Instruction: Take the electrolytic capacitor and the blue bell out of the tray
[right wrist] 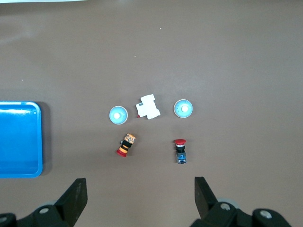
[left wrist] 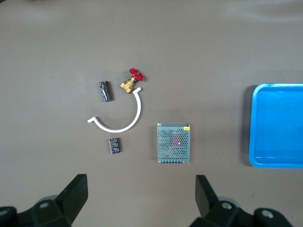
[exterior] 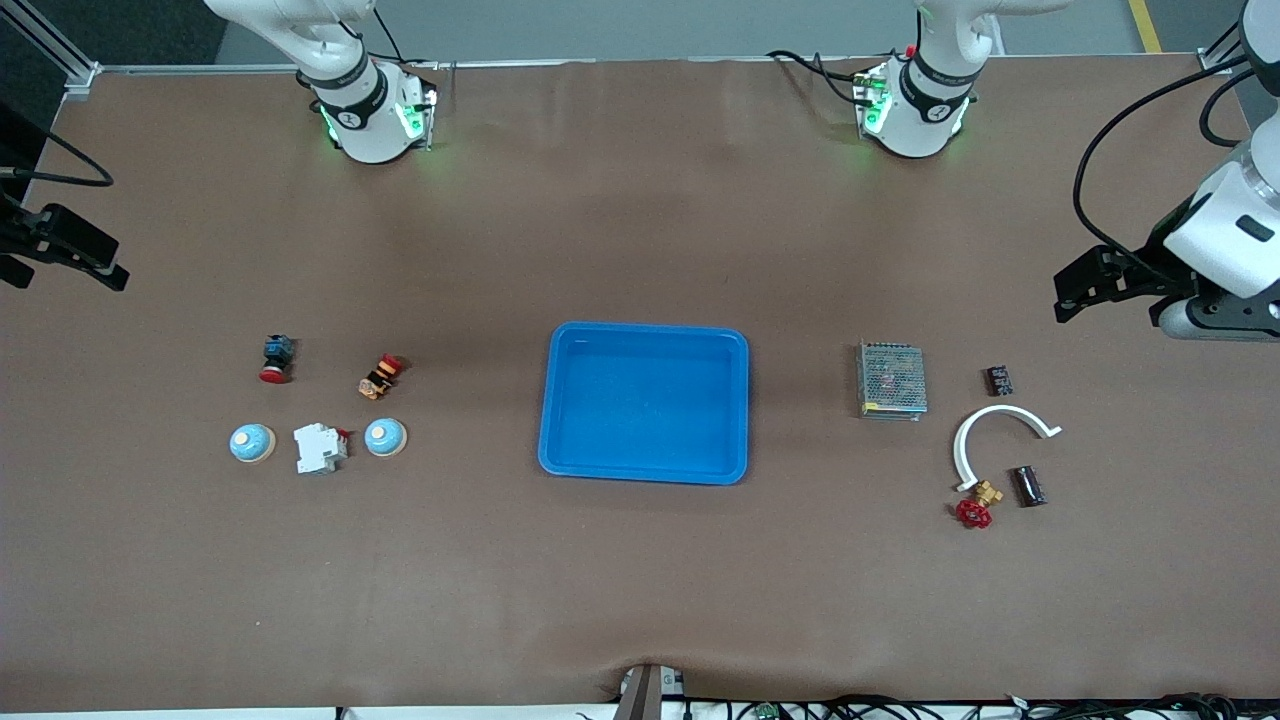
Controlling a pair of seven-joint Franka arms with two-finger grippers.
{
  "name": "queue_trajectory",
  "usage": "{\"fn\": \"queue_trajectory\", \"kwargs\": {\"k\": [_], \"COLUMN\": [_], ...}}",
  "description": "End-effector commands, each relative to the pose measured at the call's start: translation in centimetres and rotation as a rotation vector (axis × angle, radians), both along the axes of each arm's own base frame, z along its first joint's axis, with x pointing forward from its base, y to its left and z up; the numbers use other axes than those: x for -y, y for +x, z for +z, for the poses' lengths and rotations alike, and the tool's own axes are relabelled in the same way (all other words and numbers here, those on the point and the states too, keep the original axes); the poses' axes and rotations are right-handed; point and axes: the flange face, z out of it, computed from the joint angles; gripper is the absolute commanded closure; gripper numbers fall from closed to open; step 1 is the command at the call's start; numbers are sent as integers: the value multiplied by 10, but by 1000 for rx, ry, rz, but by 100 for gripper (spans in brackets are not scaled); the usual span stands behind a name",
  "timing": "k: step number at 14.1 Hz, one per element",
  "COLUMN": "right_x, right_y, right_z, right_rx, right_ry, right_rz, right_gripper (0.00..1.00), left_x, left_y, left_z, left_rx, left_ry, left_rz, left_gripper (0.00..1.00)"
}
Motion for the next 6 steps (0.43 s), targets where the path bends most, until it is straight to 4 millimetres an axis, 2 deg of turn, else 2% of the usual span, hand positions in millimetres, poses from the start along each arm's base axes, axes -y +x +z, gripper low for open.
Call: {"fn": "queue_trajectory", "kwargs": {"k": [1, 6], "right_x": [1, 2], "right_y": [-8, -7], "right_z": [4, 6], "right_rx": [9, 25], "right_ry": [-1, -1], "right_rz": [-26, -29], "right_gripper": [0, 0], "left_x": [-2, -5], "left_y": [-4, -4], "left_z": [0, 2], "left_rx": [-2, 1], "left_ry": [23, 23], "left_rz": [-19, -14], "left_gripper": [0, 0]}}
